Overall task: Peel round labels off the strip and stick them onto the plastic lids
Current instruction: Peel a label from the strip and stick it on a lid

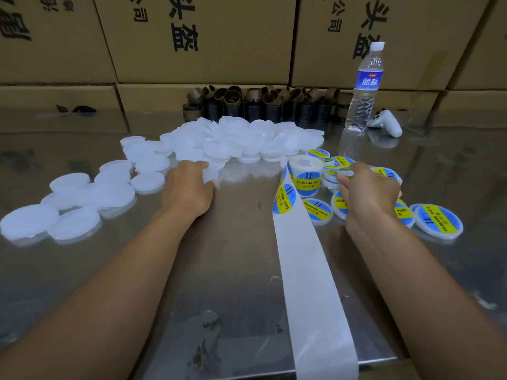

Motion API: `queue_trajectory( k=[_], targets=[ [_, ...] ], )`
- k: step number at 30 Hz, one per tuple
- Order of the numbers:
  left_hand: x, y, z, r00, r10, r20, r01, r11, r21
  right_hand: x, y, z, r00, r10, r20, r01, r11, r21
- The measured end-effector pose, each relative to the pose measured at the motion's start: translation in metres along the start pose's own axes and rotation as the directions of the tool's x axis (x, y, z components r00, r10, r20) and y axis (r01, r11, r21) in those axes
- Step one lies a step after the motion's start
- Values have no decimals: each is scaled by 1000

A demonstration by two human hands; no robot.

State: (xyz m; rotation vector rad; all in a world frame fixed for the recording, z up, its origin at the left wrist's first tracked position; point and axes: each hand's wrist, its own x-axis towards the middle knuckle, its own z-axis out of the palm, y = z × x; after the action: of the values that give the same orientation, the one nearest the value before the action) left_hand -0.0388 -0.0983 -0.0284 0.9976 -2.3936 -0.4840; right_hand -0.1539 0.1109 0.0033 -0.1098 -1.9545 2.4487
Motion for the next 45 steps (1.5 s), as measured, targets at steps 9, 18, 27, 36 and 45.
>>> queue_trajectory(
  k=[9, 18, 27, 36, 45],
  targets=[
    [-3, 14, -5, 992, 60, -114, -77, 985, -153, 2, 5, 3, 988, -155, -27, 146, 968, -202],
    [-41, 67, -13, 876, 407, -259, -481, 777, -406, -29, 2, 11, 842, -321, 433, 414, 900, -139],
    [-53, 80, -12, 912, 371, -174, -393, 670, -629, -29, 4, 9, 770, -259, 584, 371, 925, -79],
    [-50, 82, -16, 934, 243, 262, 208, 226, -952, -31, 4, 9, 680, -201, 705, 327, 944, -46],
    [-45, 78, -17, 940, 179, 291, 268, 145, -953, -25, 12, 10, 767, -377, 520, 512, 847, -141]
  ],
)
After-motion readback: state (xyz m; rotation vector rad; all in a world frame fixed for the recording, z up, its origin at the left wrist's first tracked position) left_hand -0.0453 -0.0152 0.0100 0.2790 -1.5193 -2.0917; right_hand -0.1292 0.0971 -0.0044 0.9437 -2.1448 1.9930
